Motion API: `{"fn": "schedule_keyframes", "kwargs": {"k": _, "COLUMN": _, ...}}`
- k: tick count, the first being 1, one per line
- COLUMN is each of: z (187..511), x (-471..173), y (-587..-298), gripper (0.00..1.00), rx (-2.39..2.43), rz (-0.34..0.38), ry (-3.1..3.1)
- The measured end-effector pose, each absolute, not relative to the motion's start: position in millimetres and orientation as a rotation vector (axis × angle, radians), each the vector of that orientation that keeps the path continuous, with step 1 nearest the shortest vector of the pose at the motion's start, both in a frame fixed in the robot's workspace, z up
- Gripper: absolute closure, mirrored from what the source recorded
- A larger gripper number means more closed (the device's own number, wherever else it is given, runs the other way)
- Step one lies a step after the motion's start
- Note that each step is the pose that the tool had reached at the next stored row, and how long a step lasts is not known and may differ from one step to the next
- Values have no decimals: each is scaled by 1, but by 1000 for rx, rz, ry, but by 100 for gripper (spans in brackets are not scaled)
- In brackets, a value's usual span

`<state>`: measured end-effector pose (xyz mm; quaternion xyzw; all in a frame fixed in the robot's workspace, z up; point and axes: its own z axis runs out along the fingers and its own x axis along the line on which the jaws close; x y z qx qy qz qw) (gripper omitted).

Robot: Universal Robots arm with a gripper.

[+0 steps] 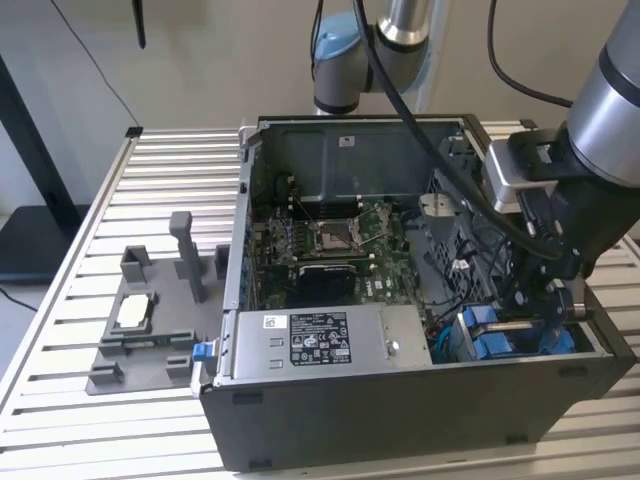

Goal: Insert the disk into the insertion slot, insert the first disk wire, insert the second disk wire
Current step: 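Insert the second disk wire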

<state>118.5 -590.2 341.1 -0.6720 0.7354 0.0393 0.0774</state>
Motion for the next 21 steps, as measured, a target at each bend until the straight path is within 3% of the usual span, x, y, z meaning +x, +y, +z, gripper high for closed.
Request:
{"fn": "schedule_keyframes", "kwargs": {"k": 12, "z": 334, "x": 118, "y": -590, "gripper": 84, "rx": -2007, "rz": 116, "ry": 2210}}
{"fn": "schedule_keyframes", "kwargs": {"k": 15, "z": 334, "x": 118, "y": -590, "gripper": 83, "rx": -2004, "rz": 120, "ry": 2208}}
{"fn": "schedule_keyframes", "kwargs": {"k": 16, "z": 335, "x": 118, "y": -590, "gripper": 76, "rx": -2003, "rz": 121, "ry": 2208}}
{"fn": "schedule_keyframes", "kwargs": {"k": 21, "z": 345, "x": 118, "y": -591, "gripper": 76, "rx": -2000, "rz": 126, "ry": 2206}}
